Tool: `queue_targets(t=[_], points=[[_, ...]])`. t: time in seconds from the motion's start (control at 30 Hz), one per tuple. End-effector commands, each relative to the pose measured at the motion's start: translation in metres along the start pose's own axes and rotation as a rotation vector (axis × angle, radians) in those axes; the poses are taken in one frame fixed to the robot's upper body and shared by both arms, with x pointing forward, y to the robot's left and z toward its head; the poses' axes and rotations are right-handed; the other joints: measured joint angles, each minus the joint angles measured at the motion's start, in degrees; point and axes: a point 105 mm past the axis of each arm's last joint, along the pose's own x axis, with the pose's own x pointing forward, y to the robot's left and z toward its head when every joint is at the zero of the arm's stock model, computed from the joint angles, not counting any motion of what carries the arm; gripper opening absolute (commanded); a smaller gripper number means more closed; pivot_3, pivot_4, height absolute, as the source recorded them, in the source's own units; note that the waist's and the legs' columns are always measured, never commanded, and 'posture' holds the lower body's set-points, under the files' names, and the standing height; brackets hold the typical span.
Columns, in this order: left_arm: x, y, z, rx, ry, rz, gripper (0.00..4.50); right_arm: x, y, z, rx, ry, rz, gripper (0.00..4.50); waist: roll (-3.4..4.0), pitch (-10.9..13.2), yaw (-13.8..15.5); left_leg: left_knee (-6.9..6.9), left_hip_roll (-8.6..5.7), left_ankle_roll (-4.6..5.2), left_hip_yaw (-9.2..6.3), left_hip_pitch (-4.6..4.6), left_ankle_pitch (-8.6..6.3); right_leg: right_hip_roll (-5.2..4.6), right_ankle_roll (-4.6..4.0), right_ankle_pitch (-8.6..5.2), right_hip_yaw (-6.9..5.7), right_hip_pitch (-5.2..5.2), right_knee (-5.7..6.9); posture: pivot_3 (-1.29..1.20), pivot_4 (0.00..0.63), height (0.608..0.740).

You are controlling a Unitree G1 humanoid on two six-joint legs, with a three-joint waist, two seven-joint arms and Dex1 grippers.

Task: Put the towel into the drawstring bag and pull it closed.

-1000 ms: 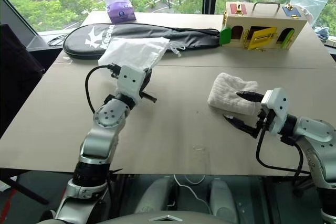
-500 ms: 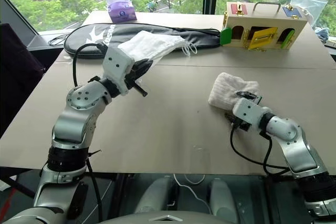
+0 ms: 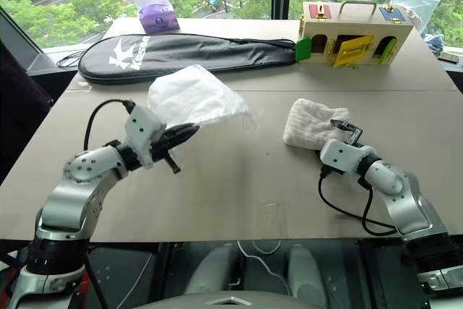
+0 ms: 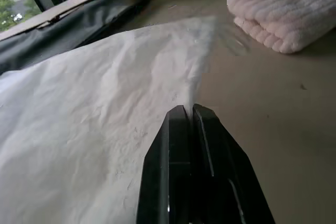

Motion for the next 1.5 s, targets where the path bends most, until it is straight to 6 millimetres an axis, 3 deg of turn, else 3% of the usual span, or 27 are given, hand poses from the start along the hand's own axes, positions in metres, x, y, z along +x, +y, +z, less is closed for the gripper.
queue_targets(t=[0.03,0.1,0.27,0.47,0.6,0.83,0.93,1.27,1.5], points=[[-0.007,0.003,0.002,-0.083,-0.104,0.072,0.09,-0.009,0.003,0.018,0.067,-0.081,0.017,4.50,0.03,0.00,0.32,0.00,-0.01,0.01,0.00,0.03,0.00,-0.04,-0.01,0.00,0.02,0.04,-0.01,0.00,0.150,0.740],[-0.012,0.006,0.005,-0.258,-0.196,0.096,0.09,-0.015,0.001,0.026,0.100,-0.120,0.034,4.50,0.03,0.01,0.36,0.04,-0.02,0.02,0.03,0.02,-0.01,-0.10,-0.01,0.00,0.05,0.04,0.00,0.00,0.150,0.740],[-0.019,-0.004,0.008,-0.392,-0.230,-0.030,0.09,-0.025,-0.007,0.048,0.196,-0.218,0.073,4.50,0.04,0.02,0.15,0.14,0.02,0.02,-0.02,0.02,-0.01,-0.10,0.00,0.01,-0.02,0.04,0.07,0.00,0.150,0.740],[-0.024,-0.009,0.007,-0.422,-0.191,-0.112,2.53,-0.032,0.006,0.083,0.501,-0.319,0.234,4.50,0.04,0.02,0.13,0.14,0.02,0.02,-0.03,0.02,-0.01,-0.06,-0.02,0.00,-0.03,0.04,0.08,0.00,0.150,0.740],[-0.023,-0.004,0.000,-0.322,-0.131,-0.103,4.12,-0.034,0.019,0.110,0.670,-0.366,0.326,4.50,0.04,0.03,0.15,0.12,0.05,0.02,-0.09,0.00,-0.01,-0.32,-0.03,0.00,-0.02,0.03,0.07,0.00,0.150,0.740],[0.000,-0.014,-0.009,-0.055,-0.060,-0.096,4.12,-0.029,0.030,0.110,0.699,-0.328,0.325,4.50,0.04,0.03,1.12,0.10,-0.03,0.03,-0.06,-0.04,-0.02,-0.50,-0.05,-0.01,0.00,-0.01,-0.05,0.00,0.150,0.740],[0.015,-0.024,-0.023,0.048,-0.001,-0.105,4.12,-0.028,0.034,0.112,0.715,-0.331,0.327,4.50,0.04,0.02,1.25,0.07,-0.03,0.02,-0.12,-0.07,-0.02,-0.55,-0.05,-0.01,0.02,-0.01,-0.07,0.00,0.150,0.740],[0.036,-0.013,-0.019,-0.077,-0.066,-0.020,4.12,-0.026,0.041,0.108,0.701,-0.307,0.322,4.50,0.04,0.03,1.17,-0.01,-0.03,0.03,-0.11,-0.12,-0.02,-0.53,-0.03,0.00,-0.05,-0.05,-0.06,0.00,0.150,0.740],[0.037,-0.011,-0.028,-0.031,0.000,-0.065,4.12,-0.025,0.041,0.105,0.691,-0.291,0.298,4.50,0.04,0.03,1.11,0.00,-0.05,0.03,-0.08,-0.10,-0.02,-0.22,-0.01,0.00,-0.20,-0.04,-0.05,0.00,0.150,0.740]])
